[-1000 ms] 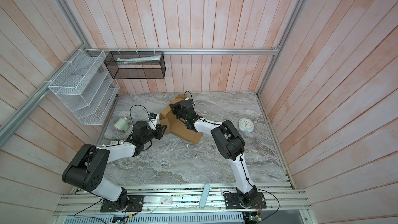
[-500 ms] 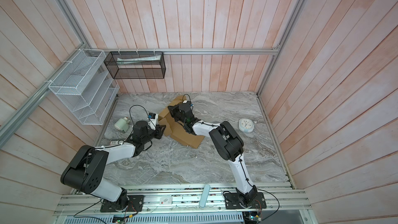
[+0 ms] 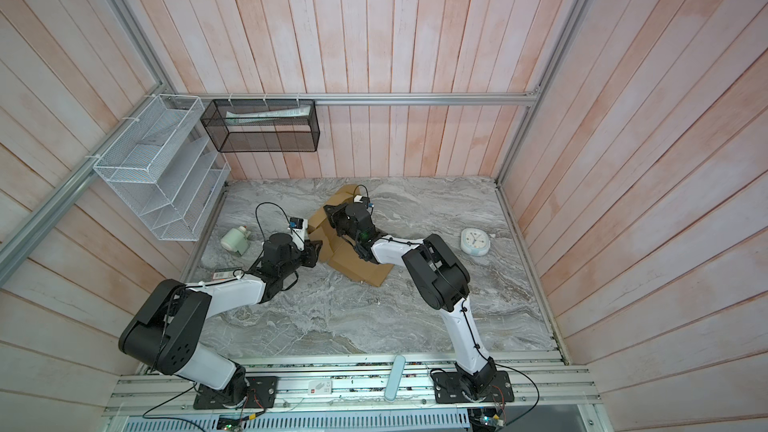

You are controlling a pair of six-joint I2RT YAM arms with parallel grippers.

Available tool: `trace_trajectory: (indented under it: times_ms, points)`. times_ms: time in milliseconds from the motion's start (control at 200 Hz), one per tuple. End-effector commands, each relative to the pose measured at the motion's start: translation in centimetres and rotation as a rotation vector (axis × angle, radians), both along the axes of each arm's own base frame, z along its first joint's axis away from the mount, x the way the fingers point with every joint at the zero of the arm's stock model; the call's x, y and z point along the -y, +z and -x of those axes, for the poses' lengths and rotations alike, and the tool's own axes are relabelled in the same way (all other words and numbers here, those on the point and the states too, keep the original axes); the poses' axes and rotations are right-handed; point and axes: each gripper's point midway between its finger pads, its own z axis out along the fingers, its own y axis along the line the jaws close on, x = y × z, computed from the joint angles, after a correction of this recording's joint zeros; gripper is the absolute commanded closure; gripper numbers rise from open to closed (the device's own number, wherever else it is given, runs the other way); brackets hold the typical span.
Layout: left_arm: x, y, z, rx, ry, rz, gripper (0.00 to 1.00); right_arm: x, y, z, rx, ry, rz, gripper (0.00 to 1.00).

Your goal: Fold the paper box

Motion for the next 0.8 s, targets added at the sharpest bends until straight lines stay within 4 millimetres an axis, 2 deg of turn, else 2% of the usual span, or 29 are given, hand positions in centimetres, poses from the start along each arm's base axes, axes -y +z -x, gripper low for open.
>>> trace_trajectory:
  times_ms: [0, 225, 405, 795]
  points:
    - [-0.4, 1.0, -1.2, 0.033, 0.075, -0.009, 0.57, -0.1, -2.5, 1.6, -0.076, 0.017, 0.04, 1.0]
    - [-1.0, 0.6, -1.9, 0.027, 0.161, -0.035, 0.57, 0.6, -2.9, 2.1, -0.084, 0.008, 0.035, 1.0]
    - [-0.5, 0.2, -2.4, 0.017, 0.178, -0.05, 0.56, 0.6, -2.7, 2.3, -0.079, 0.013, 0.029, 1.0]
    - [-0.3, 0.9, -3.9, 0.03, 0.247, -0.038, 0.56, 0.5, -2.8, 2.8, -0.084, 0.016, 0.027, 1.0]
